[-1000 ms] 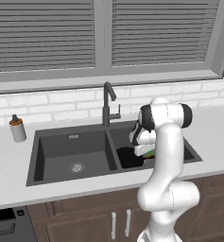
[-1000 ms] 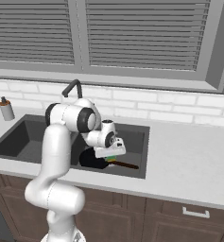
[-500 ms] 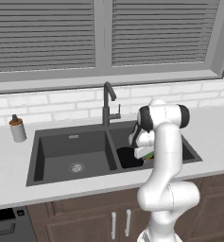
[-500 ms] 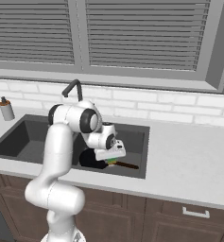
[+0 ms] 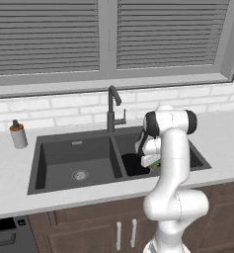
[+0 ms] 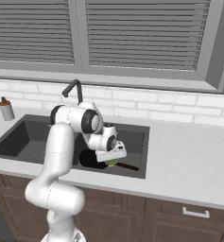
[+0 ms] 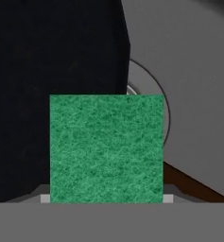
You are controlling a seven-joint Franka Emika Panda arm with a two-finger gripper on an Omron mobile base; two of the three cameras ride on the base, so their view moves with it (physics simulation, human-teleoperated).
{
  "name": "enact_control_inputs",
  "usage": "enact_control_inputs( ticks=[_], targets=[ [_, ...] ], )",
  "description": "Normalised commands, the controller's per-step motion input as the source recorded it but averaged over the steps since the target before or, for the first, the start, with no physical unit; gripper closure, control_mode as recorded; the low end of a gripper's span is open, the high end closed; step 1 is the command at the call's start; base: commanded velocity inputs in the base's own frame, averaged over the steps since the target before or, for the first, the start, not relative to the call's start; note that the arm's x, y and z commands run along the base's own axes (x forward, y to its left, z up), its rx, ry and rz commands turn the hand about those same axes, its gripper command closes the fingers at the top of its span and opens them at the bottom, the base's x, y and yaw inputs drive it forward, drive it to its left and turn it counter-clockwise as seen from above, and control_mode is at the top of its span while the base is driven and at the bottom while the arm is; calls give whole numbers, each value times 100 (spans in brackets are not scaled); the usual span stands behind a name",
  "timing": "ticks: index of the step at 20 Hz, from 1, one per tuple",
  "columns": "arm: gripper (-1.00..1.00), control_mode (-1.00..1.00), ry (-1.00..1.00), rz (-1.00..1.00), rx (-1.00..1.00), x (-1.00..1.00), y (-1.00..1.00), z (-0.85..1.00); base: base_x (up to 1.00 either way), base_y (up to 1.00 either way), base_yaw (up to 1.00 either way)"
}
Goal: Pick the pan and sponge and place them into the sink. Then turn on the water.
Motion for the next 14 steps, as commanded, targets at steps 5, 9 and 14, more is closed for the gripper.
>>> enact_control_inputs(
  ticks=[5,9,14],
  targets=[
    [-100,-100,0,3,0,3,0,-11,0,0,0],
    [-100,-100,2,1,1,16,0,-6,0,0,0],
    [-100,-100,2,2,1,4,0,0,0,0,0]
  ],
)
